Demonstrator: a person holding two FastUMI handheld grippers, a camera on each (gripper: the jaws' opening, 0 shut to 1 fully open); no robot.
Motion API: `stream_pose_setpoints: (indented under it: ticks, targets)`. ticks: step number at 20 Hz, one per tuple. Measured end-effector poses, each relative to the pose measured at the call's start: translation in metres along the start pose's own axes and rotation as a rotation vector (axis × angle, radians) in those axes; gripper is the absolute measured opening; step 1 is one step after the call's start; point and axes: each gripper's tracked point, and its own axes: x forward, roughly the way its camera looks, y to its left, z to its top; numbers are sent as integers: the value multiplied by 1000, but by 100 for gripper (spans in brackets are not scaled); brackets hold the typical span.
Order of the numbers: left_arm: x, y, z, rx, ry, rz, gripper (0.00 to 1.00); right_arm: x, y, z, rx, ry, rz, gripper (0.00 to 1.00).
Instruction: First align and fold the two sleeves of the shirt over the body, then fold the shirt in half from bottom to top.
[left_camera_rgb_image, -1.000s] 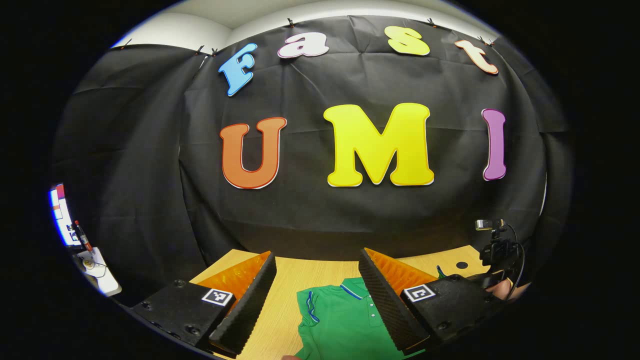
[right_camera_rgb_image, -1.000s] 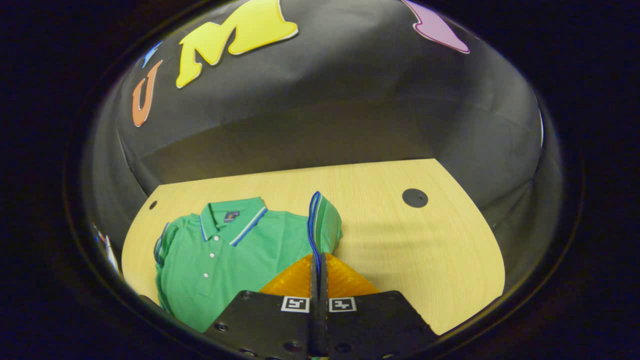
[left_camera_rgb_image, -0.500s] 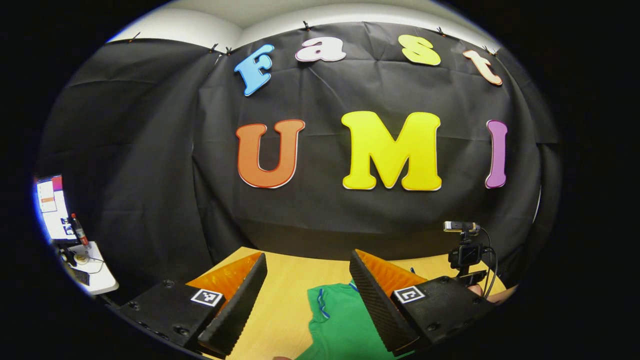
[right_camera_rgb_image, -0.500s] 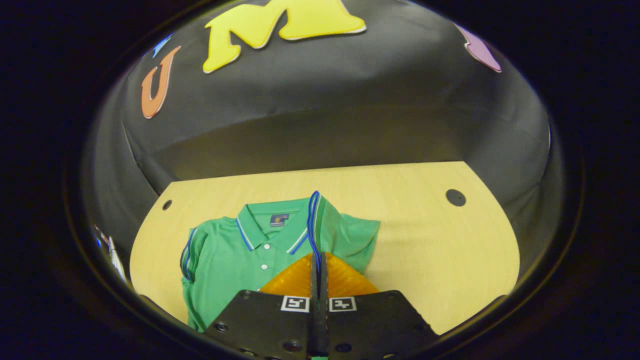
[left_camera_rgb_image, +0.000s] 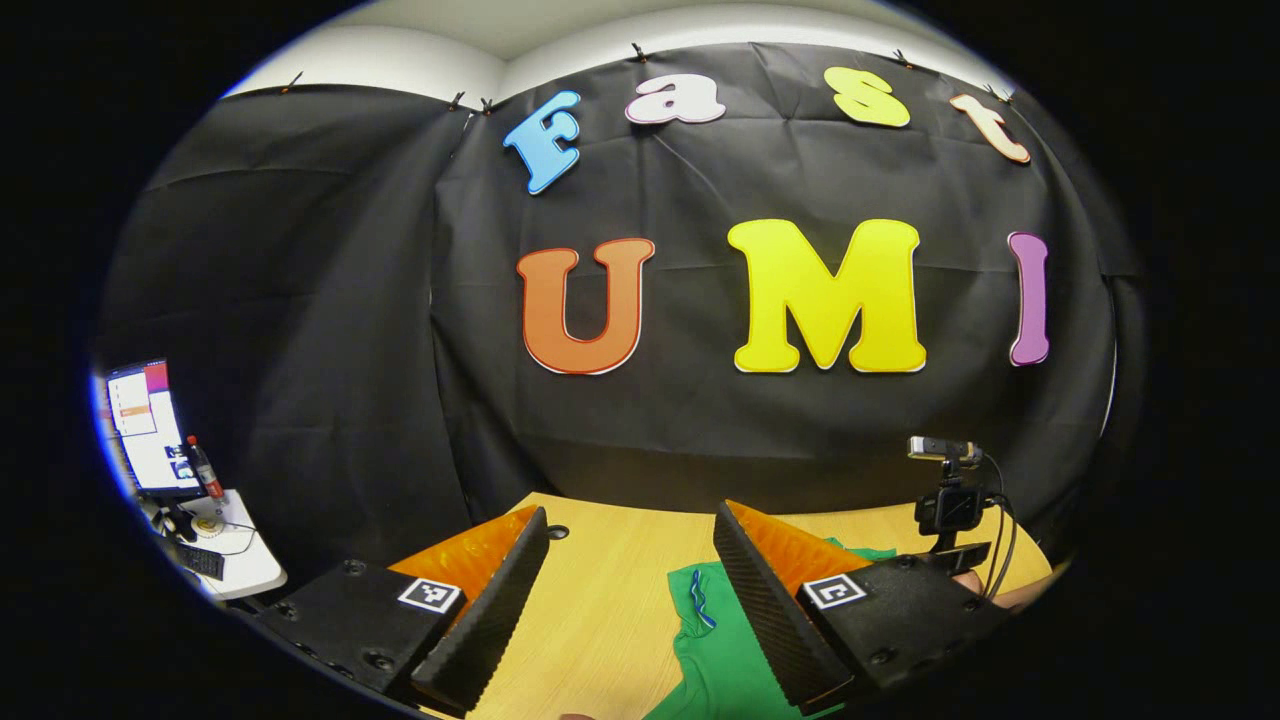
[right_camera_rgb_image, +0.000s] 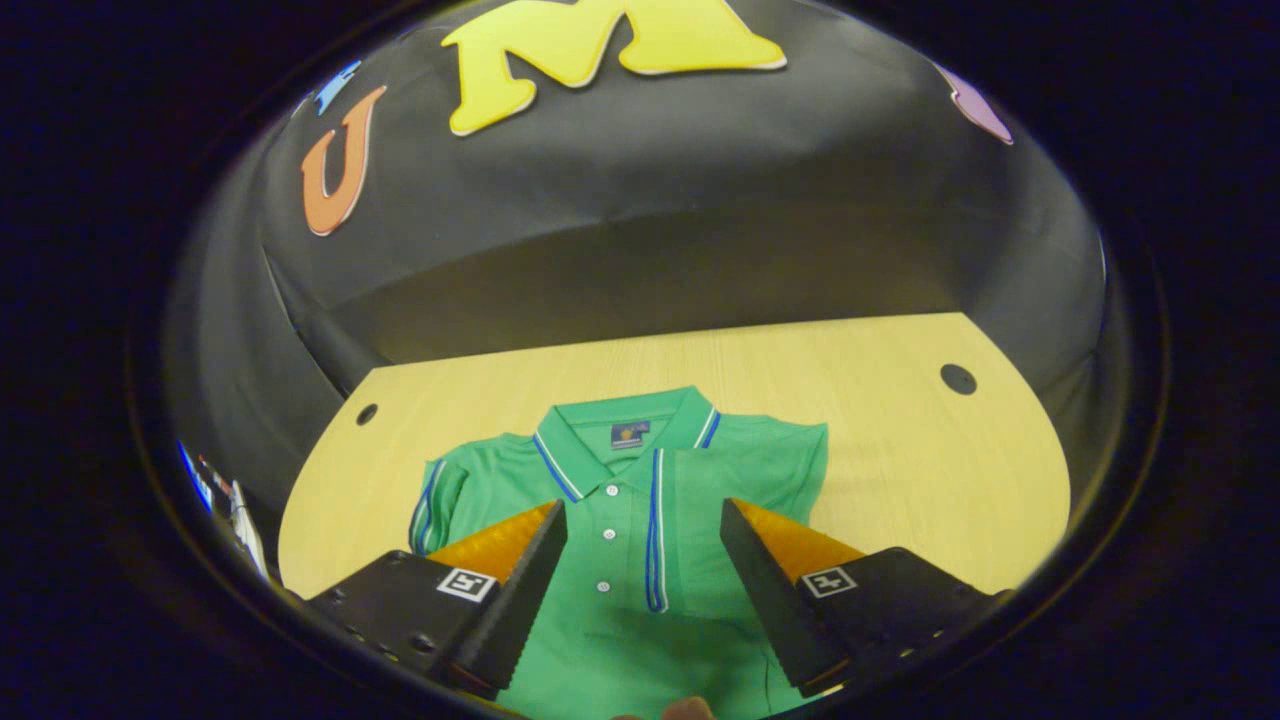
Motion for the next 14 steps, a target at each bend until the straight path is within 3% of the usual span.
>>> stream_pose_setpoints:
  ticks: [3,4,8,13,14]
  targets:
    - [14,-19,-19,-6,26,-101,100,-42,0,20,-48,-81,6,92]
    - [20,-30,-31,1,50,-149,100,-58,0,26,-76,-108,11,96]
    - [56,-56,-83,37,151,-228,100,-132,-11,40,-185,-219,-3,96]
    - [103,-93,-142,35,226,-291,100,-208,-43,38,-196,-292,-73,92]
    - [112,-97,-154,25,247,-296,100,-218,-48,37,-193,-300,-87,96]
